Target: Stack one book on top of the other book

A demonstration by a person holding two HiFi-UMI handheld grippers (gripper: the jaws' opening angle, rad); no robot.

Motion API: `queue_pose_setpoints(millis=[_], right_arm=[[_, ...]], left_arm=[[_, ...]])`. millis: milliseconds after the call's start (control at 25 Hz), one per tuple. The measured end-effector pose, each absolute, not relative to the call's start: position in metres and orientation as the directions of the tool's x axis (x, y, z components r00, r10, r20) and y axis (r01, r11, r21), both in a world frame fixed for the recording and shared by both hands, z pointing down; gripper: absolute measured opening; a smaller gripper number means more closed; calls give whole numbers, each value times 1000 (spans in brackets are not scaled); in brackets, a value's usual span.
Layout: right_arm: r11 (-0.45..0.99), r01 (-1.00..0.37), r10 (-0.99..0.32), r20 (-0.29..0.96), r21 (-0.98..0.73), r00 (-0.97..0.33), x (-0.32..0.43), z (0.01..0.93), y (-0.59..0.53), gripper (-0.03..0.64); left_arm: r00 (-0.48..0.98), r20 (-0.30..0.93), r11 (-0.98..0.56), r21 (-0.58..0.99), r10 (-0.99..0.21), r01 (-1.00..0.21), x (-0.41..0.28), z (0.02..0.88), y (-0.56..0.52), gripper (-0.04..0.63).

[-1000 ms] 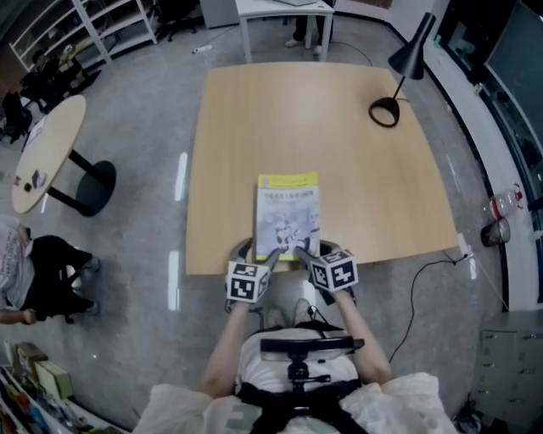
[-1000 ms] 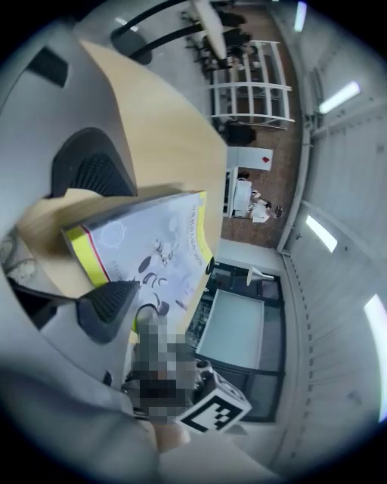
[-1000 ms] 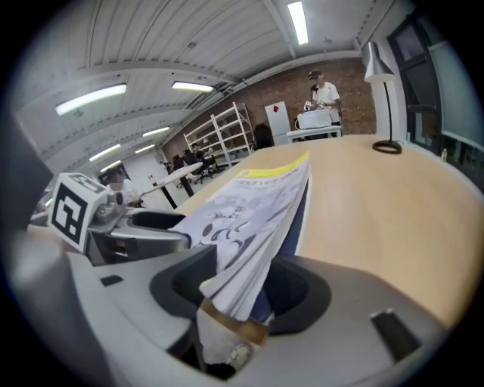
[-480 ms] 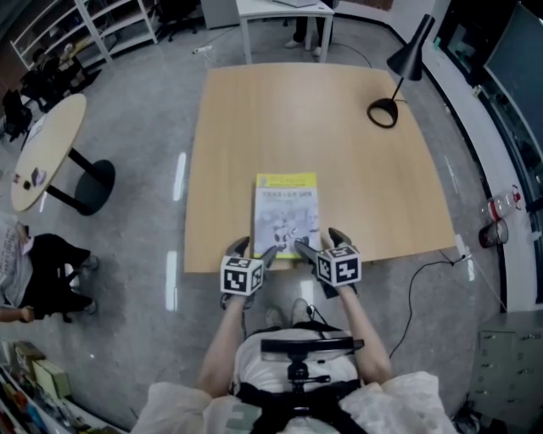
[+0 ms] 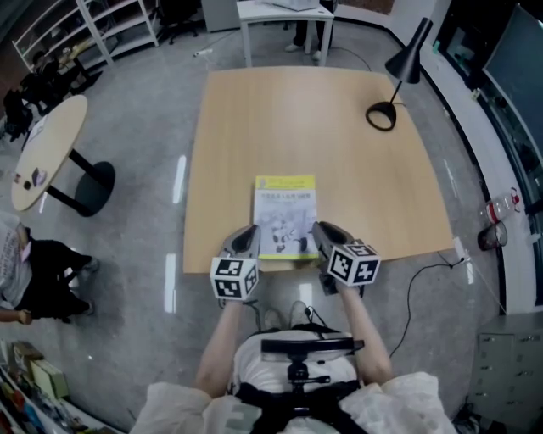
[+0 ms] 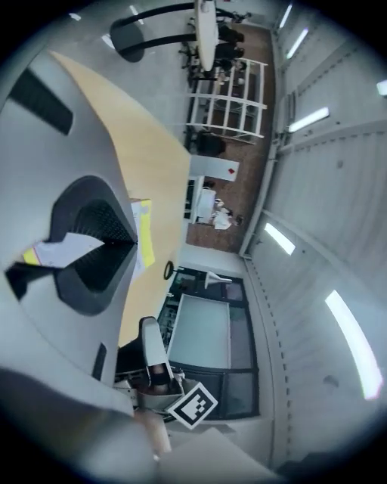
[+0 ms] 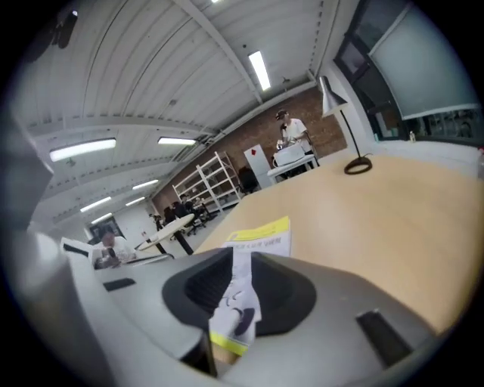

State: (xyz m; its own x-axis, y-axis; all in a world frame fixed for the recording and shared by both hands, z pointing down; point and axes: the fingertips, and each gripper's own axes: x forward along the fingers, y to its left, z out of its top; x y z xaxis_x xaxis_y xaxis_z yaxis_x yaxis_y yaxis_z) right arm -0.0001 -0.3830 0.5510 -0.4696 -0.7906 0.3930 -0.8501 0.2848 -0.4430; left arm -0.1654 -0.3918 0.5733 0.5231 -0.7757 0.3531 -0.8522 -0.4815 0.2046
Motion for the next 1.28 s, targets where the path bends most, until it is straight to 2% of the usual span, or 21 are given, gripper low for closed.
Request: queue_pose_setpoints(millis=[40, 200, 320, 520, 760, 920, 1280], right_arm=[[302, -831, -783, 375, -467, -496, -4, 546, -383, 75], [319, -817, -780, 358, -480, -514, -10, 538, -385, 64], [300, -839, -806, 349, -455, -477, -7, 535, -383, -2], [370, -863, -815, 326, -344, -479, -10, 523, -380, -2], [408, -855, -798, 331, -320, -504, -19, 525, -371, -2], [422, -805, -773, 299, -416, -559, -30, 514, -355, -2], [362, -808, -795, 299, -465, -528, -25, 514, -311, -2]], left_arm=[[514, 317, -484, 173, -797, -858, -165, 564, -393, 8], [483, 318, -451, 173, -816, -876, -160, 561, -397, 8], [479, 333, -439, 193, -812, -877, -160, 563, -395, 8], [509, 322, -477, 177, -798, -861, -152, 557, -391, 8], [495, 297, -453, 202, -816, -868, -155, 551, -386, 8], [525, 263, -474, 234, -810, -849, -158, 535, -372, 8], [568, 255, -532, 198, -783, -823, -163, 518, -335, 8]])
